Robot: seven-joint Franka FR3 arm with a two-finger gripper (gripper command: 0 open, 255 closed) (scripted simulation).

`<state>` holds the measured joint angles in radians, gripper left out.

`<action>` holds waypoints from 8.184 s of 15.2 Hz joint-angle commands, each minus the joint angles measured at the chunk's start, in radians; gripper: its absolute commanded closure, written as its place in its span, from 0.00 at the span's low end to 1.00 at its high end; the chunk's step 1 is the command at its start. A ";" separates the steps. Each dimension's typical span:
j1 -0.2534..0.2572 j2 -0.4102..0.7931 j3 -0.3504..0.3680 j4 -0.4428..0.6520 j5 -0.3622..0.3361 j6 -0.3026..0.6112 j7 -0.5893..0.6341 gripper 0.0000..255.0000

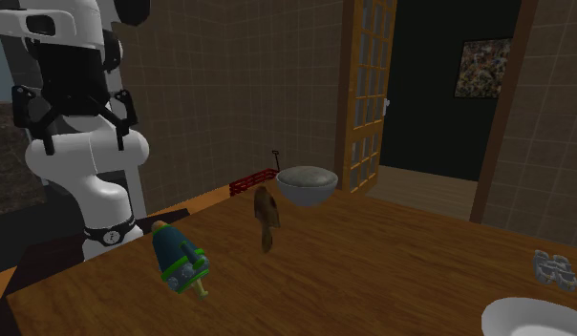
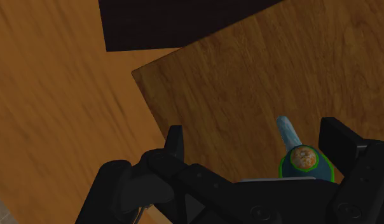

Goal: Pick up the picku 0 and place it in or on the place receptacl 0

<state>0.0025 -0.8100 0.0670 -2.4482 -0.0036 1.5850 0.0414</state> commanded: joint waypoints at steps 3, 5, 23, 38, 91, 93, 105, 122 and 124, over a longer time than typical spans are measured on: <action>0.021 0.042 0.031 0.005 0.020 0.048 0.014 0.00; 0.040 0.086 0.062 0.013 0.037 0.095 0.028 0.00; 0.149 0.573 0.347 0.256 0.013 0.435 0.182 0.00; 0.151 0.655 0.373 0.220 -0.027 0.552 0.214 0.00; 0.112 0.822 0.526 0.239 -0.005 0.619 1.799 1.00; 0.111 0.806 0.525 0.252 0.006 0.593 1.791 1.00; 0.107 0.730 0.515 0.347 0.052 0.433 1.756 1.00; 0.168 0.700 0.589 0.472 0.075 0.288 1.888 1.00; 0.188 0.713 0.619 0.487 0.071 0.284 1.941 1.00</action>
<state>0.1808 -0.1111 0.6697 -1.9770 0.0741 1.8732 1.9510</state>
